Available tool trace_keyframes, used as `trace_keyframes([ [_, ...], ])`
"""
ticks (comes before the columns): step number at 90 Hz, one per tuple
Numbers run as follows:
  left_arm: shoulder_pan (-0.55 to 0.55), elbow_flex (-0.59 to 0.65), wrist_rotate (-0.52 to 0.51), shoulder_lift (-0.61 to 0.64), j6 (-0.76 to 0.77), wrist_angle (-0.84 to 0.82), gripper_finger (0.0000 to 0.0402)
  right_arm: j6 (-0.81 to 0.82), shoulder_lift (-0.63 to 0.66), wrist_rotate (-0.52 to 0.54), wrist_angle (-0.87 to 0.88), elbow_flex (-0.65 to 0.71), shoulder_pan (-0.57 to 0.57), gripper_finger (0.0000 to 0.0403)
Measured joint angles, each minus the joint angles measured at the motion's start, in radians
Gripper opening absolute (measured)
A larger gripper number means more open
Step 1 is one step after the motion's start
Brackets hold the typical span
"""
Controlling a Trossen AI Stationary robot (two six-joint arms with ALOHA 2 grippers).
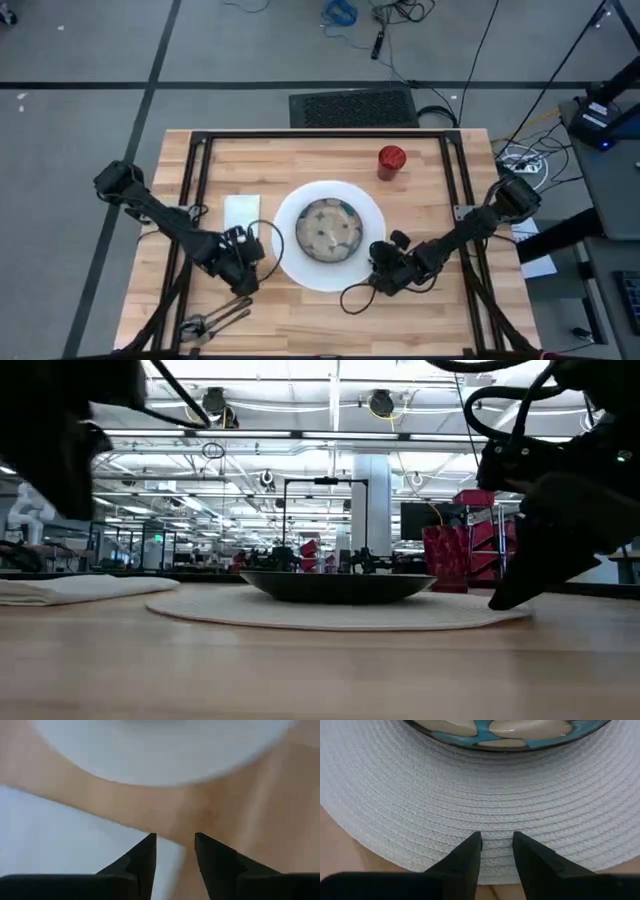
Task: Set table place
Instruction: Adjust the white mat, then move the black spoon to the middle right of the table
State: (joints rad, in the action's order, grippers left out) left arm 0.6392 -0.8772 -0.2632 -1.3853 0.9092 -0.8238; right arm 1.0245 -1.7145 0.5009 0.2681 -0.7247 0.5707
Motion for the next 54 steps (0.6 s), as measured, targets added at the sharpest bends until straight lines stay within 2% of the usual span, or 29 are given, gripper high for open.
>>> trace_keyframes([
  [12,0.066,0.000,0.066,0.000,0.091,-0.003,0.0121,0.008,0.000,-0.009,0.018,-0.007,0.011,0.0105],
  [32,0.153,0.000,0.063,0.000,0.223,-0.004,0.0121,0.015,-0.003,-0.058,0.261,-0.110,0.015,0.0105],
  [47,0.190,0.000,0.051,0.000,0.274,-0.003,0.0121,-0.059,-0.010,-0.082,0.348,-0.210,0.015,0.0105],
  [54,0.200,0.000,0.076,0.000,0.318,-0.003,0.0121,-0.087,-0.008,-0.069,0.368,-0.264,0.016,0.0105],
])
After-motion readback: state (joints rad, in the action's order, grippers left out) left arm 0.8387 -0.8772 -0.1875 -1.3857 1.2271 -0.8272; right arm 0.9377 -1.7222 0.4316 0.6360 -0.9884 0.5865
